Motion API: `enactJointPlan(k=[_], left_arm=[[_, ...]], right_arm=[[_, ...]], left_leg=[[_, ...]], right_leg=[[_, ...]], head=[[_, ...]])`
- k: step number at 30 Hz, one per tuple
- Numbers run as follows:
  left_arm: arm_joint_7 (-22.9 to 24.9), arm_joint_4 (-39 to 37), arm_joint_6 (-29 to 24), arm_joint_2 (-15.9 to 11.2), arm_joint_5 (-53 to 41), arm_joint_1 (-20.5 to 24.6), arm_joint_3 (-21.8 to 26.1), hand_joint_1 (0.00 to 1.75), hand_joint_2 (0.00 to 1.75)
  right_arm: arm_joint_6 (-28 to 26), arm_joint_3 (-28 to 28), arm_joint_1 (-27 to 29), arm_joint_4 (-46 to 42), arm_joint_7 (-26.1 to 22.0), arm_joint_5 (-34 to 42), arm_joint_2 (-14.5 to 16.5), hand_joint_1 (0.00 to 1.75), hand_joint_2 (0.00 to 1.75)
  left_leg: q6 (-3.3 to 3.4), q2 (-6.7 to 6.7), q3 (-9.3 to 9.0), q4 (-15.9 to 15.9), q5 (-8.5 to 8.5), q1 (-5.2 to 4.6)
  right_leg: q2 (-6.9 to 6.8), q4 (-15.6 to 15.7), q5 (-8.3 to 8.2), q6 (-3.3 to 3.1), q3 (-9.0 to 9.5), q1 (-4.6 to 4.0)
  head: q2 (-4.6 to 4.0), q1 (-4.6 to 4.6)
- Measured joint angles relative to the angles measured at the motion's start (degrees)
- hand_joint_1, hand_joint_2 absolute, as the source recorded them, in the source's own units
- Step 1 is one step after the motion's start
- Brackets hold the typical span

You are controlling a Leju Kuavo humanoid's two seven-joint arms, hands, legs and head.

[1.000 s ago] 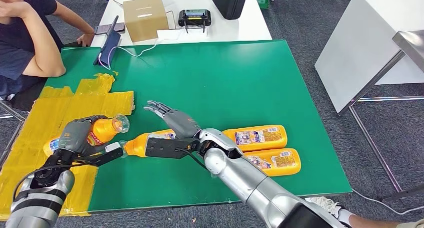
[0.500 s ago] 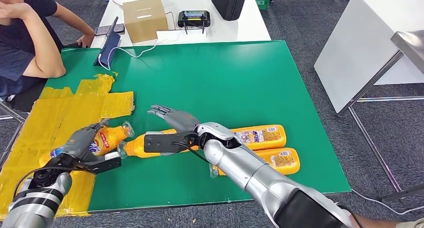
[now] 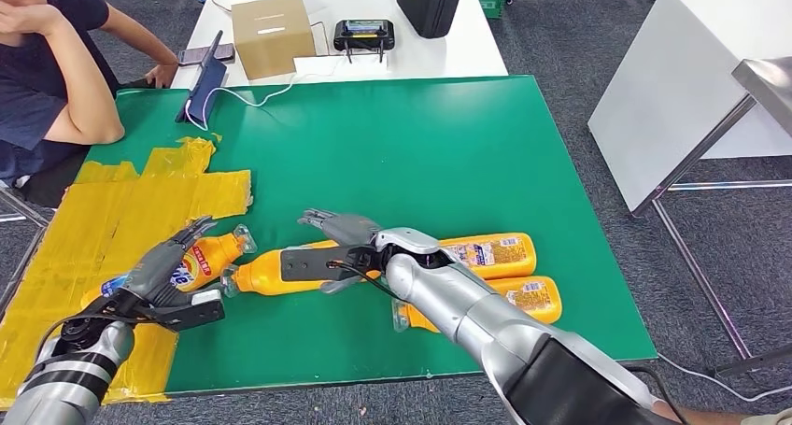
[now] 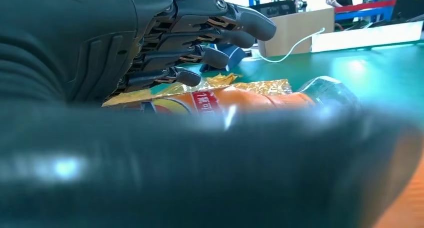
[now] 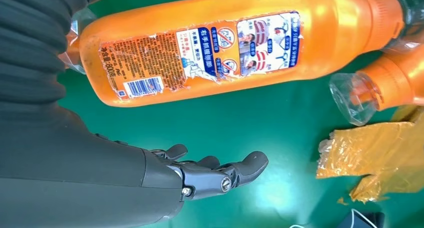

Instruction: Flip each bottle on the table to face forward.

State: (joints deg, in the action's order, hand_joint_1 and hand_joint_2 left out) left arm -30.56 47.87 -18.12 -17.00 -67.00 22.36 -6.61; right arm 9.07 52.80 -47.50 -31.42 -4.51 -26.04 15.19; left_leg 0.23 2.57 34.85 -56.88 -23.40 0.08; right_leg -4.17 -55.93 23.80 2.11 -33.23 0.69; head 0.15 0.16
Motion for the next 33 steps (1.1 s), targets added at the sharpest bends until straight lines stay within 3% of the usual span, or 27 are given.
enactJointPlan(k=[7, 13, 16, 20, 27, 33], left_arm=[[-5.6, 2.1, 4.5, 0.5, 11.0, -0.5, -0.2, 0.00, 0.00], [-7.9, 6.8, 15.9, 2.4, 30.7, -0.4, 0.8, 0.00, 0.00], [-7.9, 8.8, 19.0, 3.2, 36.8, -0.1, 1.0, 0.00, 0.00], [-7.9, 11.1, 23.4, 4.5, 42.9, 0.1, 1.8, 0.00, 0.00], [-7.9, 13.5, 27.9, 7.2, 47.1, 1.5, 3.8, 0.00, 0.00], [-7.9, 14.6, 32.5, 8.9, 53.3, 1.4, 6.8, 0.00, 0.00]], right_arm=[[0.0, 1.0, 0.0, 2.8, 0.0, -1.4, 0.8, 0.00, 1.75], [0.6, 3.1, 0.9, 5.9, 0.8, -4.5, 1.7, 0.00, 1.75], [0.4, 4.0, 1.4, 7.1, 1.2, -5.5, 2.2, 0.03, 1.75], [-0.9, 5.6, 2.4, 8.8, 2.9, -8.2, 2.8, 1.71, 1.75], [-2.4, 8.2, 3.2, 10.9, 6.1, -12.8, 4.3, 1.75, 1.75], [-5.3, 7.9, 3.5, 11.4, 6.9, -12.0, 4.5, 1.75, 1.75]], left_leg=[[0.00, 0.04, 0.03, 0.0, 0.00, 0.01], [0.00, 0.03, 0.05, 0.0, 0.00, 0.00], [0.00, 0.06, 0.05, 0.0, 0.00, 0.00], [0.00, 0.10, 0.03, 0.0, -0.01, 0.00], [0.00, 0.22, -0.25, 0.0, -0.03, 0.00], [0.00, 0.20, -0.36, 0.0, -0.02, 0.01]], right_leg=[[0.01, 0.0, 0.00, 0.00, -0.07, -0.02], [0.01, 0.0, 0.00, 0.00, -0.09, -0.01], [0.03, 0.0, 0.00, 0.00, -0.09, -0.01], [0.04, 0.0, 0.00, 0.00, -0.10, -0.02], [0.12, 0.0, 0.01, -0.01, 0.12, -0.01], [0.12, 0.0, 0.01, -0.02, 0.25, -0.01]], head=[[0.00, 0.01], [0.00, 0.01], [0.00, -0.01], [0.00, 0.01], [0.00, -0.01], [0.00, -0.01]])
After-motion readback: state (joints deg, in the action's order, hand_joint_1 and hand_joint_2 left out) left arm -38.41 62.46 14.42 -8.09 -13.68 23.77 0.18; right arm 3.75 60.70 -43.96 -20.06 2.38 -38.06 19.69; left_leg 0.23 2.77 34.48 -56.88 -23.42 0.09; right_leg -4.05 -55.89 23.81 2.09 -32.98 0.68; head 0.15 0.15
